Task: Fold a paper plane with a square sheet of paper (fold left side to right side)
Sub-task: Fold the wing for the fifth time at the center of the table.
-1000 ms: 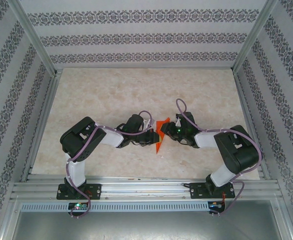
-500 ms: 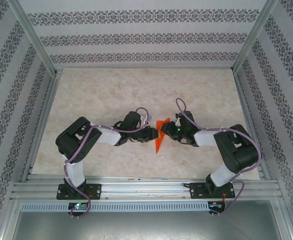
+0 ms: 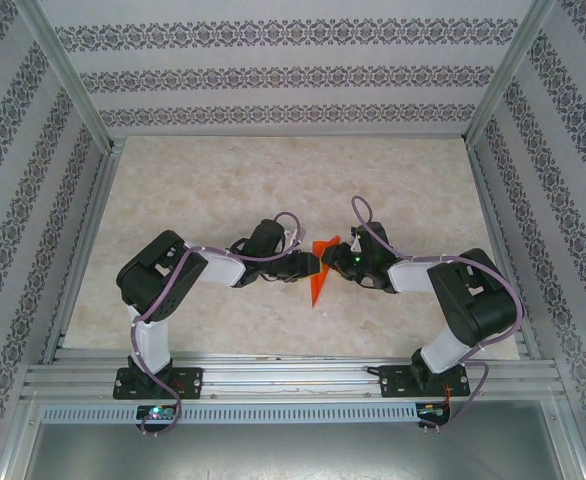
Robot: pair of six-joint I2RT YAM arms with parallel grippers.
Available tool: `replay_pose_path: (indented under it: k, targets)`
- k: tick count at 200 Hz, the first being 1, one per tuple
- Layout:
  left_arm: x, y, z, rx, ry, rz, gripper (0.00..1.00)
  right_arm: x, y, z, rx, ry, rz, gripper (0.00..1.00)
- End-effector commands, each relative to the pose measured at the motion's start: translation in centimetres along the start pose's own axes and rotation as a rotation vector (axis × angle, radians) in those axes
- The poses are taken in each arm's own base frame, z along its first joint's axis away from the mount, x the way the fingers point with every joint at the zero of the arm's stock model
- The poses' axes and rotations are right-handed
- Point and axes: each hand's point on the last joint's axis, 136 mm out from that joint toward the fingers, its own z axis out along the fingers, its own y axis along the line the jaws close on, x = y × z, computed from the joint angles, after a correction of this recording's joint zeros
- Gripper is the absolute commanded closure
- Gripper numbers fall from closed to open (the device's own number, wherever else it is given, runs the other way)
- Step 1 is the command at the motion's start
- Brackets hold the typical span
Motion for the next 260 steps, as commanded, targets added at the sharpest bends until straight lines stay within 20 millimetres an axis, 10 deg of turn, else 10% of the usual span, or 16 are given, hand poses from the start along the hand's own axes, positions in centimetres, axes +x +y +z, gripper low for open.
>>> replay_pose_path:
  k: [1, 93, 260]
  targets:
    - [-0.3, 0.9, 0.2, -0.03, 0.015, 0.0, 0.65, 1.0, -1.8, 1.1, 0.058, 0.038, 0.015, 0.64]
    - [-1.2, 1.6, 0.0, -0.067, -0.007, -0.001, 0.89, 1.3, -2.4, 1.2, 0.086, 0.052, 0.016, 0.64]
    - [-1.4, 3.7, 0.5, -0.126, 0.006, -0.027, 0.93, 1.5, -2.6, 1.4, 0.101, 0.068, 0.013, 0.64]
